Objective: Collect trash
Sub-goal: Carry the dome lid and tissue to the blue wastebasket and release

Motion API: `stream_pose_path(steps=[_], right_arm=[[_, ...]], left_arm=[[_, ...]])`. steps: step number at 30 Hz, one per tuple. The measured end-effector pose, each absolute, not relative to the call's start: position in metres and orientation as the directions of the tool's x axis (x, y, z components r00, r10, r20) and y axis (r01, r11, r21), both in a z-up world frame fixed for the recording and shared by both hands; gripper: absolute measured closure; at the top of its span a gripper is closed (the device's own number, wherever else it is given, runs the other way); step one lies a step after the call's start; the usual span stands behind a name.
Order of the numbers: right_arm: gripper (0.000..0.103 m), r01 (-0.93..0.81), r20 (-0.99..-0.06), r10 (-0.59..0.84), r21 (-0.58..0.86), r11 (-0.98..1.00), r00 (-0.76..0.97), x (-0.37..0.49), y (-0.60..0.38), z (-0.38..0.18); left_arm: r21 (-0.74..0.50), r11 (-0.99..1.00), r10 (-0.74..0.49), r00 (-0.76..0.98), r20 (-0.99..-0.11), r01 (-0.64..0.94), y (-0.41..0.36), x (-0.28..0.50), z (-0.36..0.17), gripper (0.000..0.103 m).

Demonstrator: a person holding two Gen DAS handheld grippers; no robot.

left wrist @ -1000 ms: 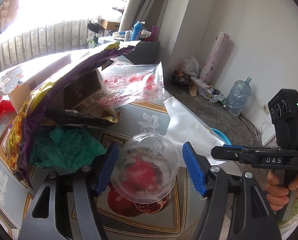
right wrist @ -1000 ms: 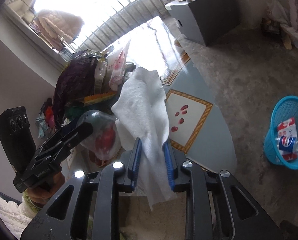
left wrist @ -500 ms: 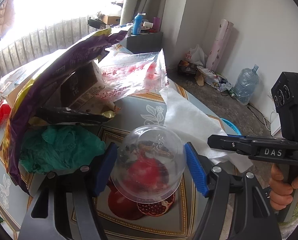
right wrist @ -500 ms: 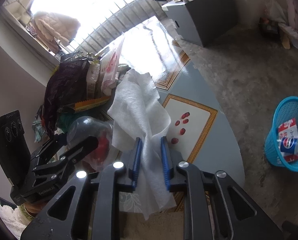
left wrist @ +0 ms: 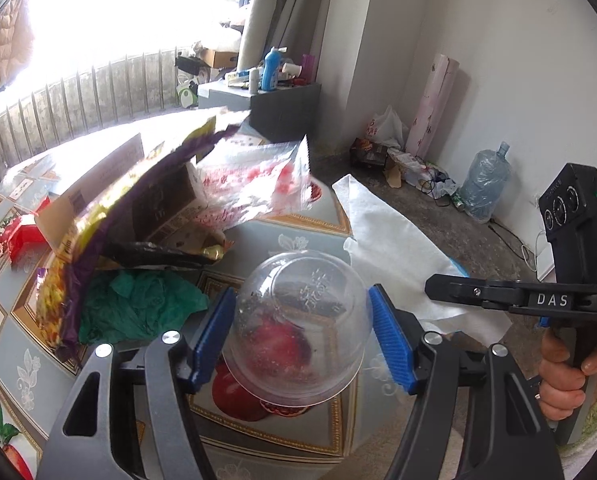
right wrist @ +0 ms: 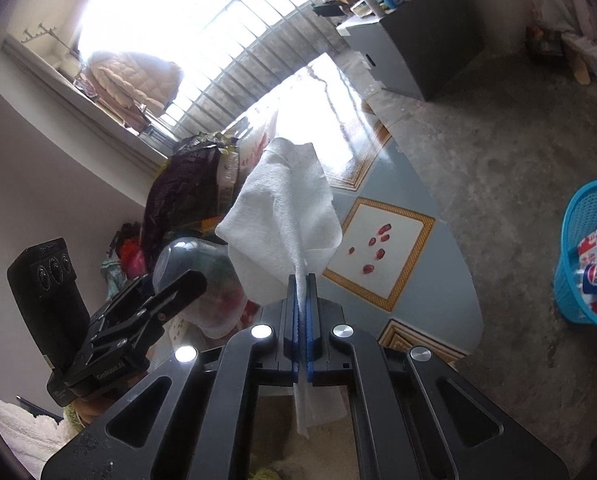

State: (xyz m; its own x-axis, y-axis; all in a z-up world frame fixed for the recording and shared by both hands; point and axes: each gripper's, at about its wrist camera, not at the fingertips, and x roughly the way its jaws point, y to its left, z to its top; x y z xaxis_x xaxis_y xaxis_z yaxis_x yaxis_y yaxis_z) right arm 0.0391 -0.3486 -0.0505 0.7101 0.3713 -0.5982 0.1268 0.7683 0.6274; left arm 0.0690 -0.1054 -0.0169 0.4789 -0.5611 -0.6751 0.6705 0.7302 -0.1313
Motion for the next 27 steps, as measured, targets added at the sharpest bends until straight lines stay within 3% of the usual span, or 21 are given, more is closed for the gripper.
stream_pose_path(steps=[9,15,20,27], right_arm=[[0.102,0.102,-0.494,0.353,0.681,0.725,0.794,0.001,-0.372,-0.022],[0.102,0.201,-0.449,0.229,0.724,0.660,0.864,-0.033,-0.426,-0.019],[0.102,0.361,-0.465,0.096,0.786,0.501,0.880,-0.063,-0.492,-0.045],[0.101,0.575,-0.596,-0.018,0.765,0.291,0.803,-0.079,-0.567,-0.118]], left_arm=[[-0.140,0.661,-0.649,0.468,-0.600,0.737,-0.120,0.048,0.025,0.037],[-0.172,0.544,-0.736,0.369,-0.568,0.822,-0.177,0.047,0.051,0.037],[-0.261,0.434,-0.748,0.184,-0.637,0.862,-0.273,0.066,0.048,0.037],[-0.314,0.387,-0.608,-0.016,-0.794,0.867,-0.422,0.082,-0.014,0.037]])
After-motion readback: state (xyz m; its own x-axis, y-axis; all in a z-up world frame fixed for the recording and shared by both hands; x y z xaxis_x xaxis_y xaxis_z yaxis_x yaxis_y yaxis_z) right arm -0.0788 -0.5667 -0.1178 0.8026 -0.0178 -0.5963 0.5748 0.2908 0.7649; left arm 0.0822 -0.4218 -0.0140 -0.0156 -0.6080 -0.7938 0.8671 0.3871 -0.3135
